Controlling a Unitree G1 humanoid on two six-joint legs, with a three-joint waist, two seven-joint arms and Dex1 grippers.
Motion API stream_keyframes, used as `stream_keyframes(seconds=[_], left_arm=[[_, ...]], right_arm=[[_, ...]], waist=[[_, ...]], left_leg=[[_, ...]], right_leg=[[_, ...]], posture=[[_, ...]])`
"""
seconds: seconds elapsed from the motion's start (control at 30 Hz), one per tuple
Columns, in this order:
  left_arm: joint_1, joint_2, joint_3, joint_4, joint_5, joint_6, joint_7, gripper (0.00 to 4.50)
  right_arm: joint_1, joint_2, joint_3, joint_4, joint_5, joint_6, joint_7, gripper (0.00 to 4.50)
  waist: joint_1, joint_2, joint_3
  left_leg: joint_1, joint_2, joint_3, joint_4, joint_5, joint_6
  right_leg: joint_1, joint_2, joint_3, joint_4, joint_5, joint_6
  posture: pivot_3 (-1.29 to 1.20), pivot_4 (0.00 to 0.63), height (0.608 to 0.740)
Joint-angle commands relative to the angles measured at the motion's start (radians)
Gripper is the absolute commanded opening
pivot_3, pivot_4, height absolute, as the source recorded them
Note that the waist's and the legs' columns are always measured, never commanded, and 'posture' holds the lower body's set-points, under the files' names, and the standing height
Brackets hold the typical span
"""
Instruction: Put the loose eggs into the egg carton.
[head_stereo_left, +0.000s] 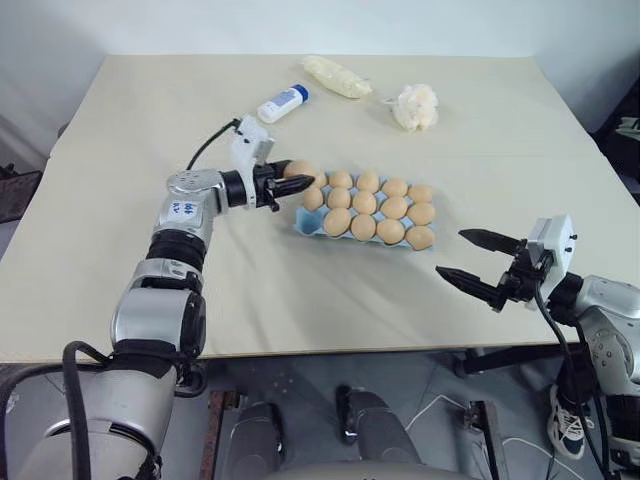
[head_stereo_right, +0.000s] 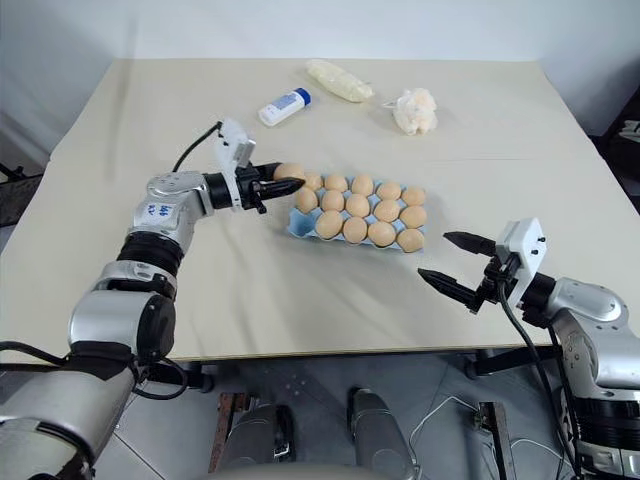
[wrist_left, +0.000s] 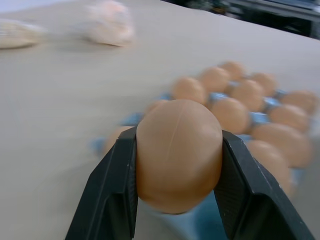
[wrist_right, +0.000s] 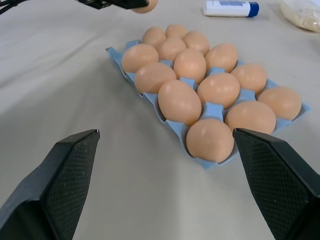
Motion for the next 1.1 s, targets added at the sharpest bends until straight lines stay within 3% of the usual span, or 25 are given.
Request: stream_keyframes(seconds=[0.03, 0.43, 0.7, 0.73, 0.97, 1.1], left_arm=[[0.022, 0.002, -0.022, -0.103, -0.017, 0.037, -0.039, 1.64], [0.11, 0.045, -0.086, -0.28, -0.005, 0.153, -0.049, 1.64], [0.091, 0.026, -0.068, -0.254, -0.027, 0.156, -0.028, 4.29], [0.089, 0.024, -0.07, -0.259, -0.029, 0.165, -0.033, 4.46], [0.084, 0.021, -0.069, -0.272, -0.037, 0.18, -0.032, 4.46], [0.082, 0.046, -0.004, -0.315, -0.094, 0.158, -0.022, 4.46]], right_arm=[[0.015, -0.011, -0.051, -0.039, 0.011, -0.019, -0.007, 4.5], [0.045, -0.007, -0.065, -0.061, 0.01, -0.012, -0.025, 4.5], [0.025, -0.011, -0.055, -0.044, 0.004, -0.011, -0.021, 4.5], [0.024, -0.011, -0.055, -0.043, 0.004, -0.011, -0.021, 4.5], [0.021, -0.011, -0.052, -0.042, 0.001, -0.009, -0.019, 4.5], [0.019, -0.015, -0.057, -0.041, 0.003, -0.008, -0.014, 4.5]], waist=[[0.0, 0.0, 0.0], [0.002, 0.0, 0.0], [0.003, 0.0, 0.0], [0.003, 0.0, 0.0], [0.002, 0.0, 0.0], [0.002, 0.0, 0.0]], left_leg=[[0.0, 0.0, 0.0, 0.0, 0.0, 0.0], [0.0, 0.0, -0.002, 0.002, 0.0, 0.0], [0.0, 0.0, -0.002, 0.002, 0.0, 0.001], [0.0, 0.0, -0.002, 0.002, 0.0, 0.001], [0.0, 0.0, -0.002, 0.002, 0.0, 0.001], [0.0, 0.0, -0.003, 0.002, 0.0, 0.001]], right_leg=[[0.0, 0.0, 0.0, 0.0, 0.0, 0.0], [0.0, 0.0, 0.0, 0.001, 0.0, 0.0], [0.0, -0.001, 0.001, 0.001, 0.0, 0.0], [0.0, -0.001, 0.0, 0.001, 0.0, 0.0], [0.0, -0.001, 0.0, 0.001, 0.0, 0.0], [0.0, -0.001, 0.001, 0.001, 0.0, 0.0]], posture=[[0.0, 0.15, 0.74], [0.0, 0.15, 0.74], [0.0, 0.15, 0.74], [0.0, 0.15, 0.74], [0.0, 0.15, 0.74], [0.0, 0.15, 0.74]])
